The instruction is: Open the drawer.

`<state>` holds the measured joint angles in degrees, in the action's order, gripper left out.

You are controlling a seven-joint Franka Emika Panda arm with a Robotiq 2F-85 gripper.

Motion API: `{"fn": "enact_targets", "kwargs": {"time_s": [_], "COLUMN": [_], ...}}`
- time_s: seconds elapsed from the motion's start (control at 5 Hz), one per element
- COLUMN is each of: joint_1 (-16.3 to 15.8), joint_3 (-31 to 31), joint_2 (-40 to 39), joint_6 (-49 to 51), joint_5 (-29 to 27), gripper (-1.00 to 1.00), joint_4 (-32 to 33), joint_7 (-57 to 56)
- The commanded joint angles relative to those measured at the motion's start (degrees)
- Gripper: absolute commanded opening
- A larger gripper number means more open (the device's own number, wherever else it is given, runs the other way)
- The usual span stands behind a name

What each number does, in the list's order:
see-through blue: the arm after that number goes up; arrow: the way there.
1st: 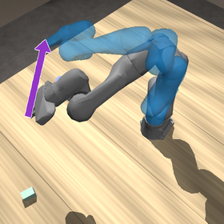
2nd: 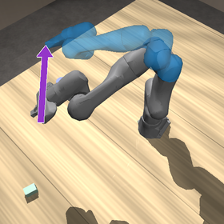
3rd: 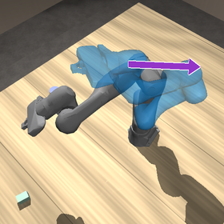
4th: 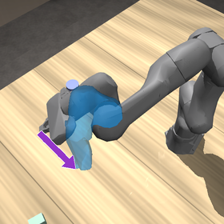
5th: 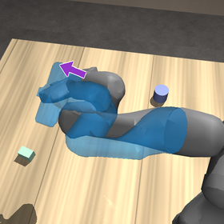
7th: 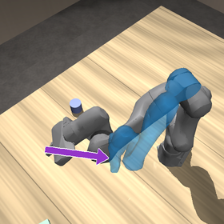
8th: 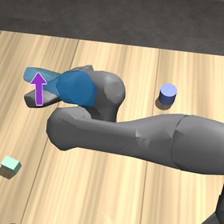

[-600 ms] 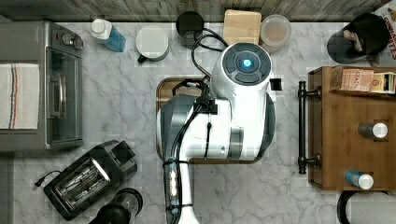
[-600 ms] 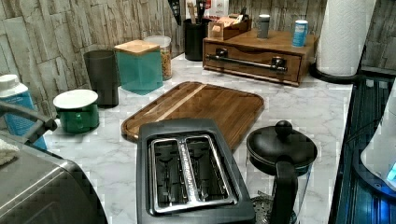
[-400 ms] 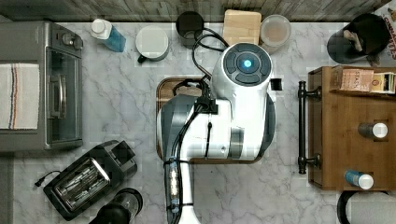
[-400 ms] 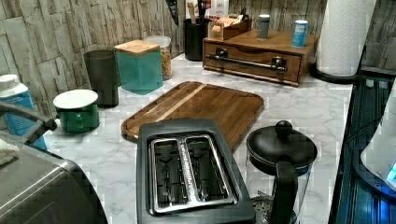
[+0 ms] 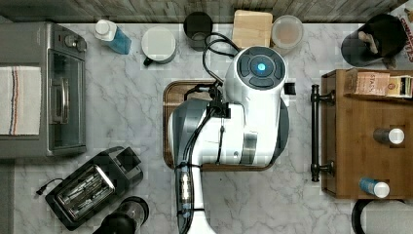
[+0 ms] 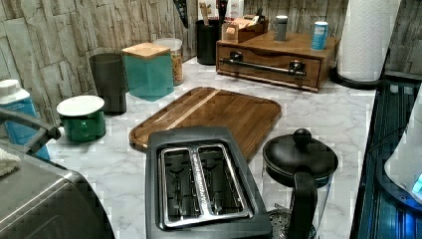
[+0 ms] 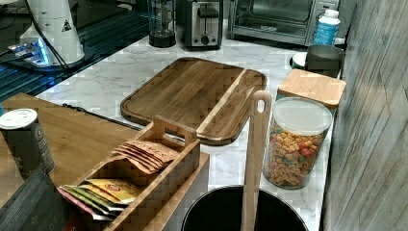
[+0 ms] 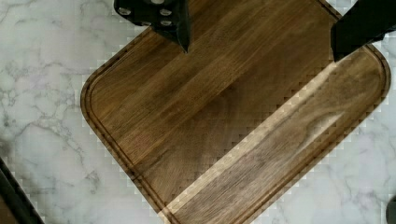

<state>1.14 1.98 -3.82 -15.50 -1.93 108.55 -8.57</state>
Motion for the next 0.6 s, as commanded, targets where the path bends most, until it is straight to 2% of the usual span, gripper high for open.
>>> {"fn": "enact_targets", "kwargs": {"time_s": [0.2,0.6], "joint_1": [3.1,7.9], "joint_3": [2.6,7.2], "joint_2": [5.7,1.7], "joint_6": [-11.1,-14.3], "joint_5": [4.1,5.6], "gripper": [1.0,1.0], "joint_4": [12.1,9.4], "joint_7": [-21.9,-39.0]}}
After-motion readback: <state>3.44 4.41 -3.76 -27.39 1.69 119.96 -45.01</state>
